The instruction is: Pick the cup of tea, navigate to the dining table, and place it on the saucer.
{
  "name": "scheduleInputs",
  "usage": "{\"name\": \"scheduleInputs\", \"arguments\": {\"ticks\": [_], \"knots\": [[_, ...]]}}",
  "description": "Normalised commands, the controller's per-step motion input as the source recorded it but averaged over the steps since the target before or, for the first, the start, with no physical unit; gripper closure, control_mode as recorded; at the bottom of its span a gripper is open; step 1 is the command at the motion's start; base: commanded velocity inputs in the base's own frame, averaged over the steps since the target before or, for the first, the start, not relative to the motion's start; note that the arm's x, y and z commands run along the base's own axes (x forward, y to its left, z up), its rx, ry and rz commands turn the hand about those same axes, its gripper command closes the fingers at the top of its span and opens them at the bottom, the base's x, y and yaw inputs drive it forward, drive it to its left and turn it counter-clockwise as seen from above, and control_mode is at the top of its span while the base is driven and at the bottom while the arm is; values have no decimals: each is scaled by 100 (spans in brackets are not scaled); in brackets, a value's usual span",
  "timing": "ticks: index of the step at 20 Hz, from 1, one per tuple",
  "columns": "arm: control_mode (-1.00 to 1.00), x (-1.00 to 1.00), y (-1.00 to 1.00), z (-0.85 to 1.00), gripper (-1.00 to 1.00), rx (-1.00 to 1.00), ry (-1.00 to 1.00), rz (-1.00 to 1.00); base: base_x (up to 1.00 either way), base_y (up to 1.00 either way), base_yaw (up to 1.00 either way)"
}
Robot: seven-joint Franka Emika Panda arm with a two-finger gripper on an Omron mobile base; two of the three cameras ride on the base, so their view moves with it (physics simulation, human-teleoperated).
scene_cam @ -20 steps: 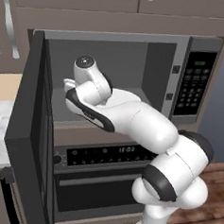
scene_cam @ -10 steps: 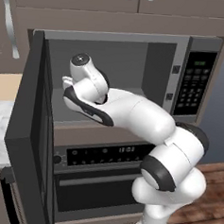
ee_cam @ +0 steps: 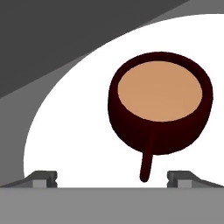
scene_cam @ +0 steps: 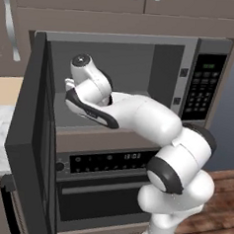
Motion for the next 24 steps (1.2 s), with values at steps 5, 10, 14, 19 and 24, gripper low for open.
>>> {"name": "scheduleInputs", "arguments": {"ticks": [5, 10, 14, 19, 24], "knots": [[-100, 0, -13, 0, -100, 0, 3, 0, 0, 0, 0], [-100, 0, -36, 0, -100, 0, 1, 0, 0, 0, 0], [-100, 0, -9, 0, -100, 0, 0, 0, 0, 0, 0], [-100, 0, 0, 0, -100, 0, 0, 0, 0, 0, 0], [-100, 0, 0, 0, -100, 0, 0, 0, 0, 0, 0]]}}
